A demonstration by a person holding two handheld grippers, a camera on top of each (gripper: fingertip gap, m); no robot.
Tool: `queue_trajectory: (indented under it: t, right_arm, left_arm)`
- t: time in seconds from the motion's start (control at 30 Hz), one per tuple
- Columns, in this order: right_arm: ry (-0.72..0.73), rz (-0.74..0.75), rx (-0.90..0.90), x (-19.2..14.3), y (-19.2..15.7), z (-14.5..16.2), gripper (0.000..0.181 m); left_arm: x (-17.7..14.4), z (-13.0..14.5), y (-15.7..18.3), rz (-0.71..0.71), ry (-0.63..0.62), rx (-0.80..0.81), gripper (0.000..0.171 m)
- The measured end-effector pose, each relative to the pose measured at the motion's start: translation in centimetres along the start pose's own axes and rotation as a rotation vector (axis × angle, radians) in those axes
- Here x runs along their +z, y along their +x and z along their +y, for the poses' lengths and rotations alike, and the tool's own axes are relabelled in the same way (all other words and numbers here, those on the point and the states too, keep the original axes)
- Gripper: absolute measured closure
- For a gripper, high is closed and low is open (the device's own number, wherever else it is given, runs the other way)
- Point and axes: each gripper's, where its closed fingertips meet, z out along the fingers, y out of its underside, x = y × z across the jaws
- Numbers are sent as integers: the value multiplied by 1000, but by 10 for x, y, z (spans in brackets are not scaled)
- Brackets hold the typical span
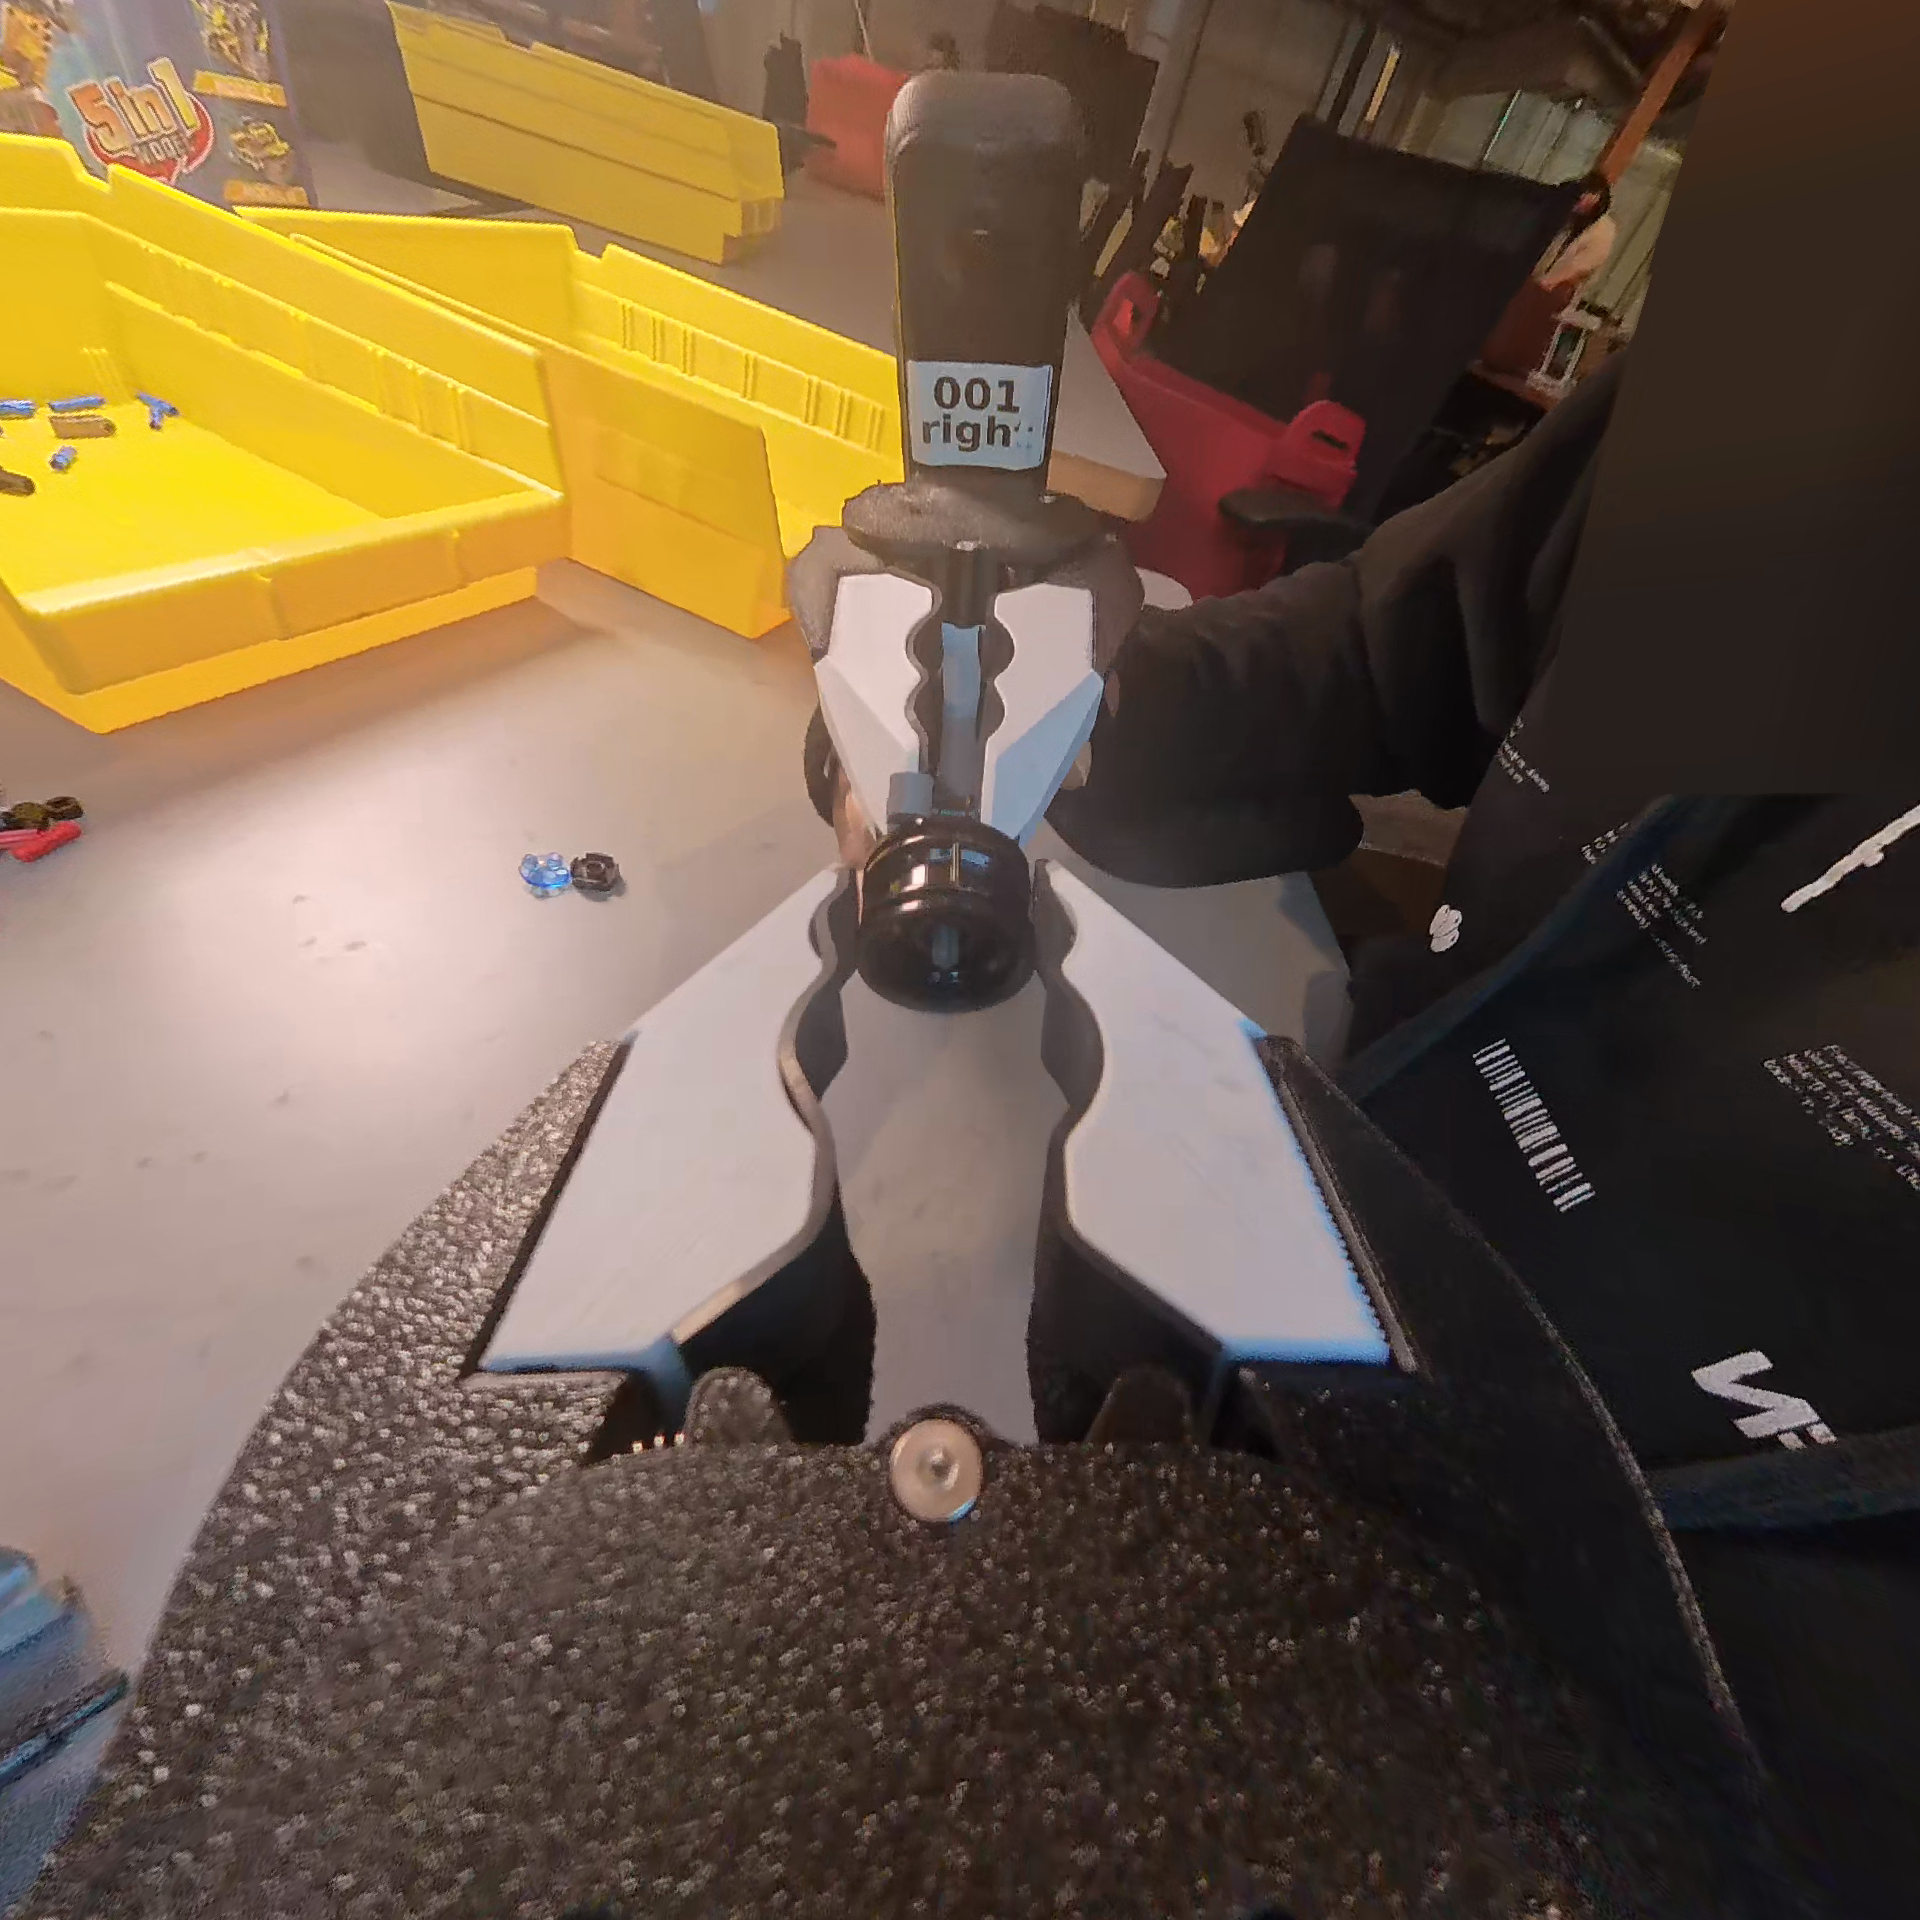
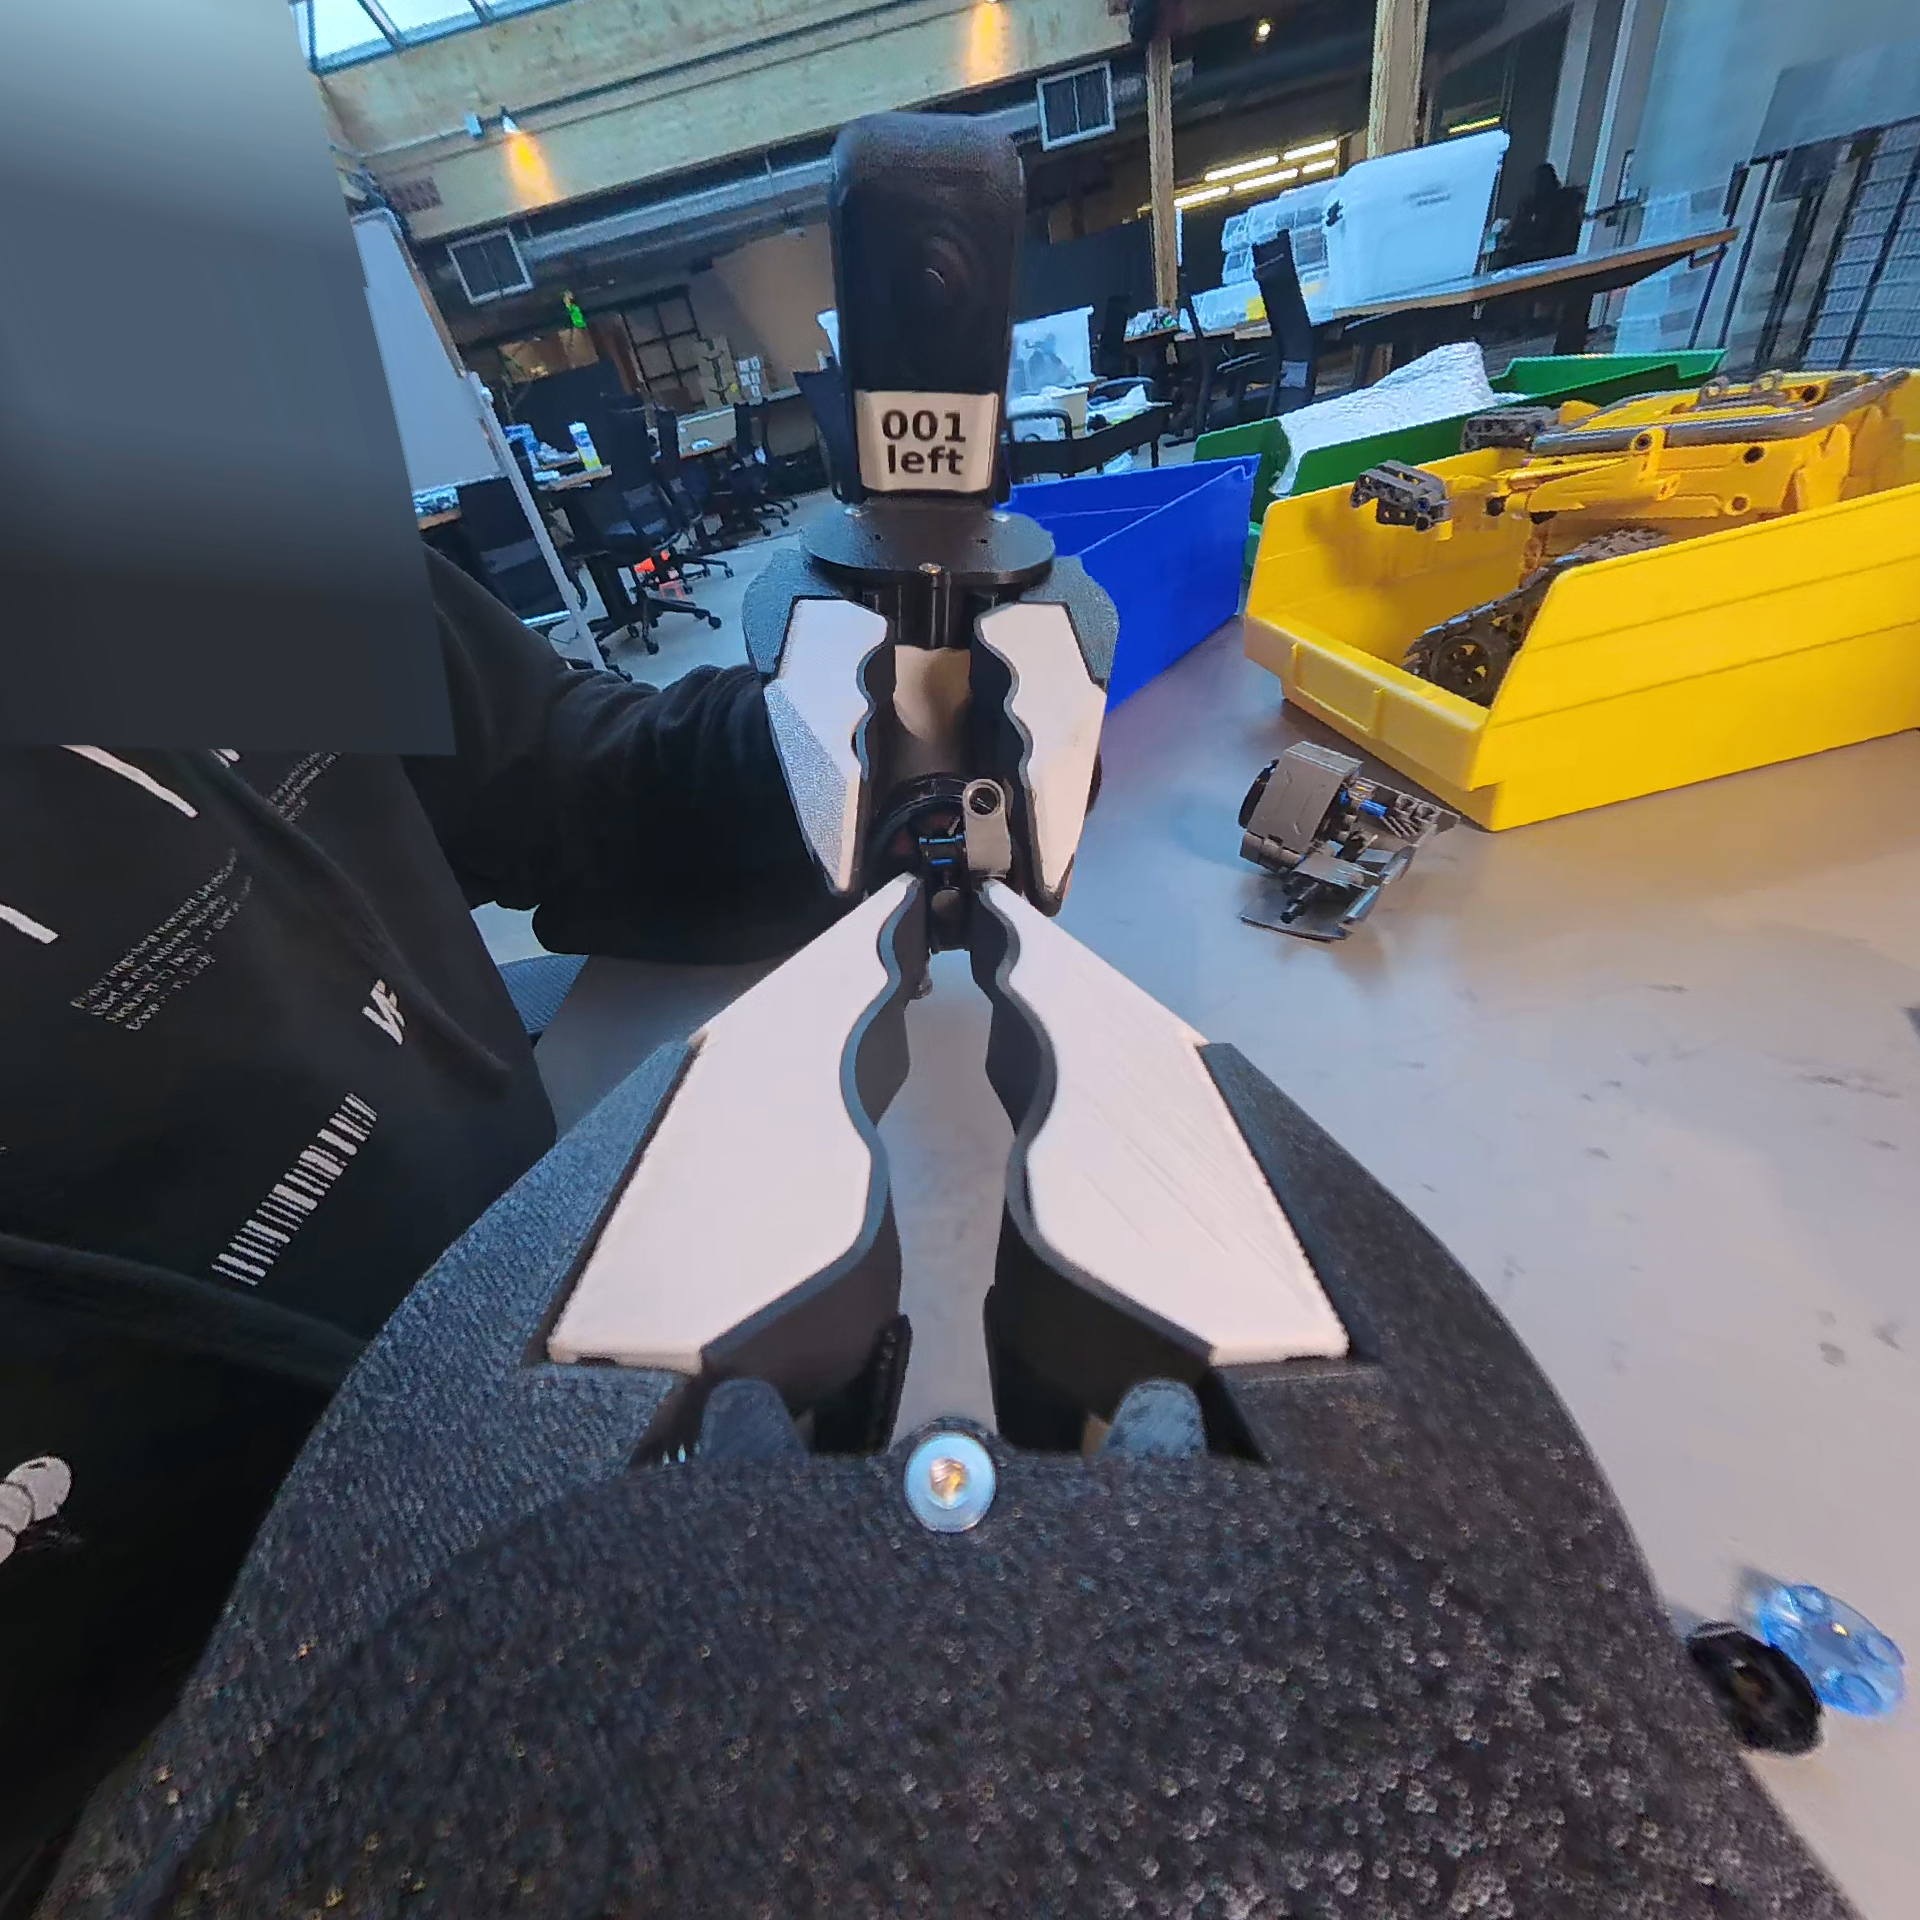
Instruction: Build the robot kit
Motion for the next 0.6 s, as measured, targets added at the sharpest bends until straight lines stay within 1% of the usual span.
queue_trajectory:
  t: [0.17, 0.27, 0.4, 0.6]
  right_arm:
    - [16, -4, -38, 1, -5, -8, 176]
    - [35, -27, -56, 0, -13, -18, 176]
    - [45, -49, -56, -3, -17, -23, 176]
    - [45, -87, -27, -9, -19, -20, 176]
  left_arm:
    - [-5, -7, 4, -27, -24, 72, 139]
    - [-7, -16, 11, -38, -3, 110, 140]
    - [-6, -21, 14, -37, 21, 111, 140]
    - [-2, -18, 16, -8, 17, 97, 140]
